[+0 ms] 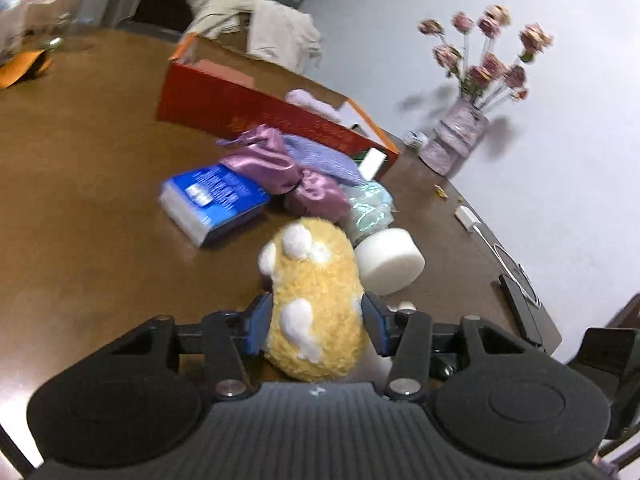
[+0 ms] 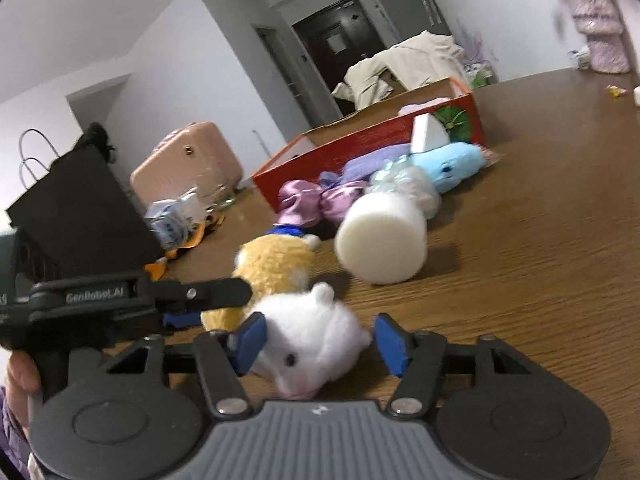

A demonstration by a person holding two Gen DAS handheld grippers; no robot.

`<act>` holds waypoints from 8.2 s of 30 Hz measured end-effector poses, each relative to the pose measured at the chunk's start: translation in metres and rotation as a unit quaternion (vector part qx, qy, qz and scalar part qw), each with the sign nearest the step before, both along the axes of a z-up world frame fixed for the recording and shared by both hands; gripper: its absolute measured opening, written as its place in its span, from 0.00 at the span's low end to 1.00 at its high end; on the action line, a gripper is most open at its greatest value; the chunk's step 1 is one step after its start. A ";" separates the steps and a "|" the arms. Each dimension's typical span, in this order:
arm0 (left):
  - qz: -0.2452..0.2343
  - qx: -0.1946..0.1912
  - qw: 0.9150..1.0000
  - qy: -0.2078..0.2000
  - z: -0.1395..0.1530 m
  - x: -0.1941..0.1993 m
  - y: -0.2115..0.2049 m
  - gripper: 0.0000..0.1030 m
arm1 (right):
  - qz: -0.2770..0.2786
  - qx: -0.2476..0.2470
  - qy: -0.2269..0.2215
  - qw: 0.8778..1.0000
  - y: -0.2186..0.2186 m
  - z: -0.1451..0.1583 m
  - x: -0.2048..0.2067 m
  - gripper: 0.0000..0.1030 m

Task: Organize soft objects
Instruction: 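Close both grippers on the plush sheep and lift it, then lower the plush sheep into the box and open both grippers, then move both grippers back to the pile near the white foam cylinder, then grasp the white foam cylinder with the left gripper while the right grasps the clear plastic bag, then carry the foam cylinder with the left gripper while the right carries the bag into the box, releasing both, then move both grippers back to the blue handkerchief pack on the table, then close both grippers on the blue handkerchief pack and lift it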

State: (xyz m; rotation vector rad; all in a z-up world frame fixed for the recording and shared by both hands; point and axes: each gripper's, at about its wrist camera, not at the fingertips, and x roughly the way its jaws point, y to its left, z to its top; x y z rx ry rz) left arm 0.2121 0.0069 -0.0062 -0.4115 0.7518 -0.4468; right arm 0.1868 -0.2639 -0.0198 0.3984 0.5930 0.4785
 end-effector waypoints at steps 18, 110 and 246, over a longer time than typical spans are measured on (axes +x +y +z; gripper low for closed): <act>0.021 -0.001 1.000 0.007 0.005 0.006 0.009 0.45 | 0.024 0.063 0.026 0.997 0.005 -0.006 0.019 0.50; -0.083 0.115 0.988 -0.066 0.001 0.068 -0.133 0.53 | -0.084 -0.084 -0.061 0.991 -0.087 0.036 0.066 0.79; 0.011 0.187 0.972 -0.140 0.000 -0.014 0.013 0.72 | 0.101 -0.052 -0.014 0.993 0.037 0.021 0.060 0.75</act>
